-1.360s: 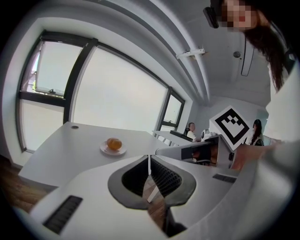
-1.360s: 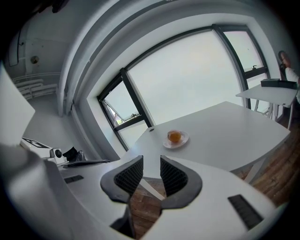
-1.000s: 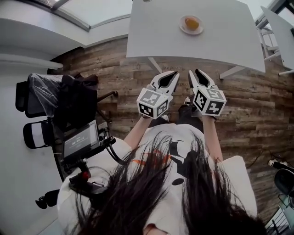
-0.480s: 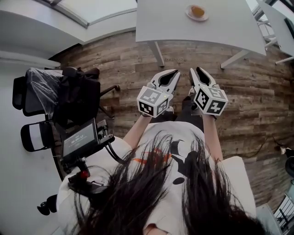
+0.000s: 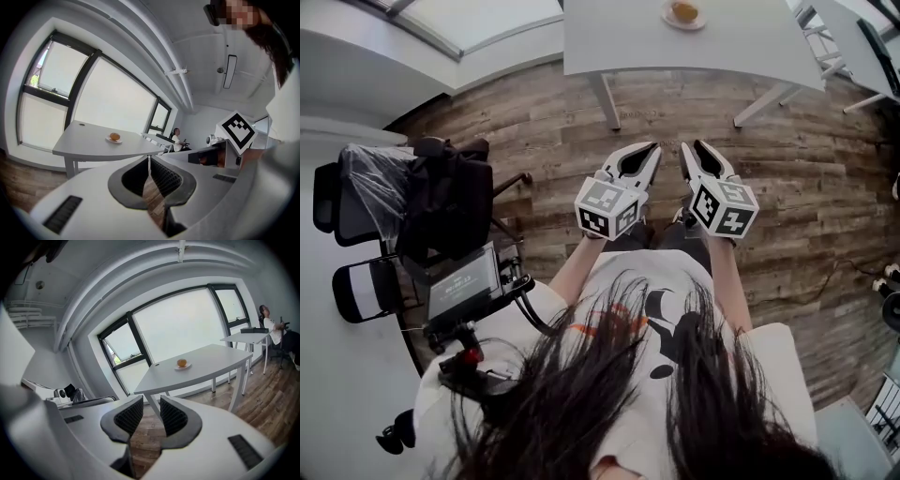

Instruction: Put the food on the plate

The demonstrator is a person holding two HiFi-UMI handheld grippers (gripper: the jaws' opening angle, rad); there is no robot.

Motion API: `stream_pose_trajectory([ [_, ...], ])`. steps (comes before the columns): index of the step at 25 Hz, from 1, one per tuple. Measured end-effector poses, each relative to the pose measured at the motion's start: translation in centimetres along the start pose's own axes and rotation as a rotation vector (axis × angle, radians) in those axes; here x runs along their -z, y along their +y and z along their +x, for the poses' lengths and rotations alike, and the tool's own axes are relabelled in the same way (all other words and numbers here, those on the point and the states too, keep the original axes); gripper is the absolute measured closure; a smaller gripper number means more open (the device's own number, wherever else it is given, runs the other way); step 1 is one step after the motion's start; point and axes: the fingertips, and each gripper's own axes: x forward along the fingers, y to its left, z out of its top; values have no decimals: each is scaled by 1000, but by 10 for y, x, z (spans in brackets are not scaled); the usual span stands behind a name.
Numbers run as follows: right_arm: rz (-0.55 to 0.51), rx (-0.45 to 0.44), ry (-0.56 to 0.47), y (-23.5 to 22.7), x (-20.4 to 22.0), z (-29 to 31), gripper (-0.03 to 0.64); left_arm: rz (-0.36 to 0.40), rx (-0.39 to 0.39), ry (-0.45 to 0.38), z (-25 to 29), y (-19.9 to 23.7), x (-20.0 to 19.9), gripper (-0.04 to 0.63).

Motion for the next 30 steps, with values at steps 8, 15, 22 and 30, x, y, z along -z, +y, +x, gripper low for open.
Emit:
stream_pose_trajectory([
  [8, -4, -15, -4, -16, -6, -15, 495, -17, -31, -4, 5, -20, 4, 589],
  [15, -3, -45, 20, -31, 14, -56, 495, -36, -47, -22, 9, -67, 12, 589],
  [22, -16, -101, -3, -58, 36, -138, 495, 2, -97, -50, -3, -156, 35, 589],
  [30, -7, -134, 38, -49, 46, -130, 495, -23, -109, -13, -6, -157, 51, 589],
])
